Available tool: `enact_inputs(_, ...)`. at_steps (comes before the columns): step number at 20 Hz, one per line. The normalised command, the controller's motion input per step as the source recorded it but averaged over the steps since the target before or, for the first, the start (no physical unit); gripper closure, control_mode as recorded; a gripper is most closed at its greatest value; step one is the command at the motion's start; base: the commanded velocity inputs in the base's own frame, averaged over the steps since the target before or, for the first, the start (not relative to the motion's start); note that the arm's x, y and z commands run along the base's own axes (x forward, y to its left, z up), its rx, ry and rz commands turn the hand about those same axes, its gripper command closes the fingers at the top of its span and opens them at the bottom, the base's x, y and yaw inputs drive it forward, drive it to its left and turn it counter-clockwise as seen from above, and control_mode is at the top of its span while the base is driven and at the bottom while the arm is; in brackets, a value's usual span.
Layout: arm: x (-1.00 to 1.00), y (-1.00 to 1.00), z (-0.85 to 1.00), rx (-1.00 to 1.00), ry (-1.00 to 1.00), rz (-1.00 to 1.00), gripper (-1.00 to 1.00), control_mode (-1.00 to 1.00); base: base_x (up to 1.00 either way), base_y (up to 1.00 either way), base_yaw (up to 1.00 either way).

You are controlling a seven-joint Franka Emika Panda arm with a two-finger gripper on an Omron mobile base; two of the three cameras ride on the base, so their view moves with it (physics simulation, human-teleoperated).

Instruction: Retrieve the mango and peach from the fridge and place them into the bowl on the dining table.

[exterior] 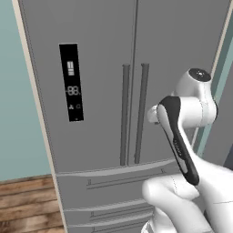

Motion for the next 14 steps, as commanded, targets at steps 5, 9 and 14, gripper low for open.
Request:
enact_inputs(5,-0.66,0.0,-0.15,0.0,-0.25,0.0,-1.0,-1.0,0.0,0.0,0.0)
enact_inputs(9,-0.31,0.0,-0.02,0.0,-0.23,0.0,-1.0,-1.0,0.0,0.0,0.0)
enact_inputs(14,-0.04,0.0,0.0,0.0,-0.06,-0.01,-1.0,-1.0,0.0,0.0,0.0)
